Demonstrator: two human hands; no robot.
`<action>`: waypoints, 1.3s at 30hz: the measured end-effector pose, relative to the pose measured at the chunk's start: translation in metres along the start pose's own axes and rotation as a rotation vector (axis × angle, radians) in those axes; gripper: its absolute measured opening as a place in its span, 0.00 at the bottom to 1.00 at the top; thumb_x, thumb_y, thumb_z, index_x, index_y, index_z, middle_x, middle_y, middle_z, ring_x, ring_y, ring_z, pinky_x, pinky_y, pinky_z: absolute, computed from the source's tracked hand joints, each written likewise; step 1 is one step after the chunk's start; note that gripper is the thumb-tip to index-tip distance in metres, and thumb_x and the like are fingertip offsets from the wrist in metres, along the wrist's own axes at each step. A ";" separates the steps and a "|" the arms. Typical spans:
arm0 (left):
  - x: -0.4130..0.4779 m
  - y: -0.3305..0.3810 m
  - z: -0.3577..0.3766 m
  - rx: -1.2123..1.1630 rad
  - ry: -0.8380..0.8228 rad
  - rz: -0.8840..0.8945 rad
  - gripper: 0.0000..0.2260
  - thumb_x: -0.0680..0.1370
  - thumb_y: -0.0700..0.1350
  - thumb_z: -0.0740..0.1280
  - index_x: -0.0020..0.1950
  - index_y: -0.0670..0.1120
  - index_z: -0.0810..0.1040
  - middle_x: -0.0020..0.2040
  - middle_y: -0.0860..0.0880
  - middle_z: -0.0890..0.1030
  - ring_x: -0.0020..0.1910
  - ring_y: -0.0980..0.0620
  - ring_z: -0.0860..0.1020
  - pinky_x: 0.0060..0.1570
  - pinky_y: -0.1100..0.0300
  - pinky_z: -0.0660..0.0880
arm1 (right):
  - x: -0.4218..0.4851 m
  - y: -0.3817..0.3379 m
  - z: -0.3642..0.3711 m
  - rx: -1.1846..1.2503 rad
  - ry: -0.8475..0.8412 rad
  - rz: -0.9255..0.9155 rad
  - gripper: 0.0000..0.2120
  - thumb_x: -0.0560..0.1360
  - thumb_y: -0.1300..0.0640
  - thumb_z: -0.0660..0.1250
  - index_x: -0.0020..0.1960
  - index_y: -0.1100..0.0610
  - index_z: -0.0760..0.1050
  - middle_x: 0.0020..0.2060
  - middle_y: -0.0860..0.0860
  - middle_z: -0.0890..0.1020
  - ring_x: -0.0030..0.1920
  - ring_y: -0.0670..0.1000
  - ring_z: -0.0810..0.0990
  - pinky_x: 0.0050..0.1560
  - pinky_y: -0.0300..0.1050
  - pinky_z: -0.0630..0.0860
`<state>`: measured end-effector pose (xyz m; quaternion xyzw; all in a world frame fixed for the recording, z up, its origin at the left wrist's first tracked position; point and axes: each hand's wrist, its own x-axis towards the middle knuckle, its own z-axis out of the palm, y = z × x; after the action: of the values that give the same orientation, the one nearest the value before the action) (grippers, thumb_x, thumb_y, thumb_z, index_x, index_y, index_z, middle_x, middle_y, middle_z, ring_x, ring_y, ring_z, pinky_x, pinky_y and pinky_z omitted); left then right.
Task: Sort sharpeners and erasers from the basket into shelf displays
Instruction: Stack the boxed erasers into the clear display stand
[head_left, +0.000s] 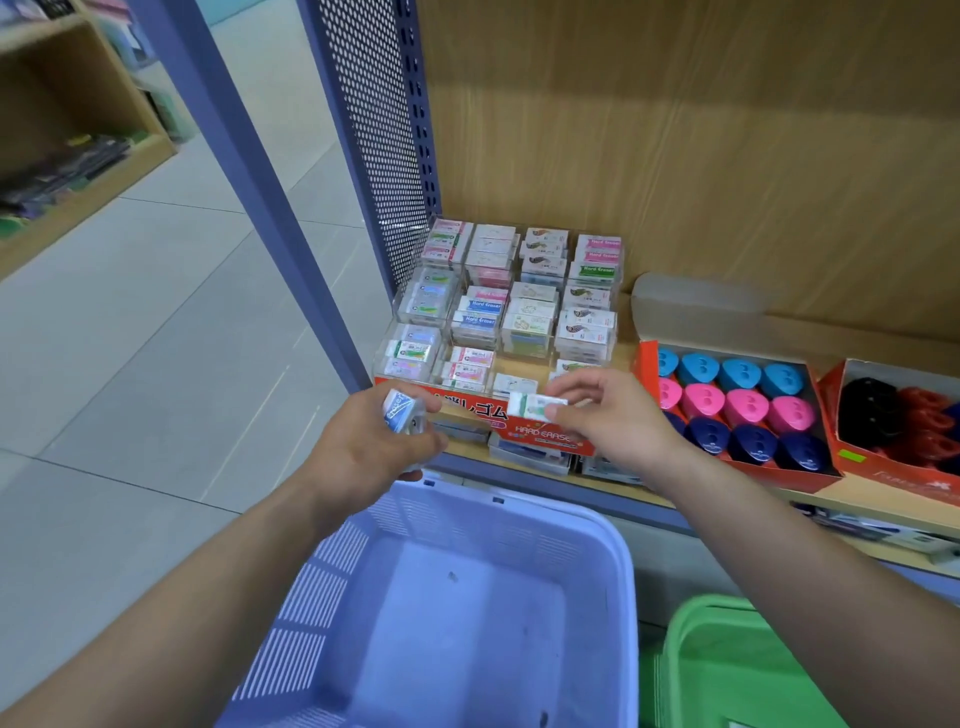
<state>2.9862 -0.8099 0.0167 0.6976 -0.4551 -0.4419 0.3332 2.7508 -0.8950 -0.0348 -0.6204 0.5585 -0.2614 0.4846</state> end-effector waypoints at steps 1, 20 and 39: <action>-0.001 -0.003 -0.004 -0.002 0.007 -0.002 0.08 0.75 0.38 0.74 0.52 0.47 0.81 0.39 0.46 0.79 0.31 0.55 0.77 0.24 0.71 0.70 | 0.011 -0.002 0.006 -0.021 0.020 -0.020 0.08 0.75 0.59 0.75 0.47 0.47 0.82 0.46 0.47 0.84 0.45 0.49 0.83 0.49 0.47 0.81; 0.007 -0.016 -0.022 -0.209 0.005 -0.023 0.16 0.71 0.39 0.78 0.55 0.45 0.78 0.37 0.51 0.80 0.37 0.51 0.79 0.29 0.69 0.75 | 0.077 -0.034 0.062 -0.486 -0.042 -0.267 0.10 0.81 0.55 0.65 0.58 0.52 0.83 0.55 0.46 0.84 0.53 0.46 0.81 0.52 0.40 0.71; 0.002 0.004 0.000 -0.227 -0.044 0.109 0.16 0.71 0.31 0.76 0.55 0.44 0.81 0.39 0.47 0.84 0.36 0.49 0.83 0.45 0.50 0.83 | -0.008 -0.071 0.036 0.345 -0.312 0.013 0.07 0.75 0.63 0.74 0.52 0.59 0.80 0.41 0.55 0.84 0.39 0.51 0.83 0.42 0.46 0.82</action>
<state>2.9854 -0.8134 0.0191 0.6196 -0.4466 -0.4872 0.4234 2.8114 -0.8827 0.0160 -0.5578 0.4278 -0.2509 0.6655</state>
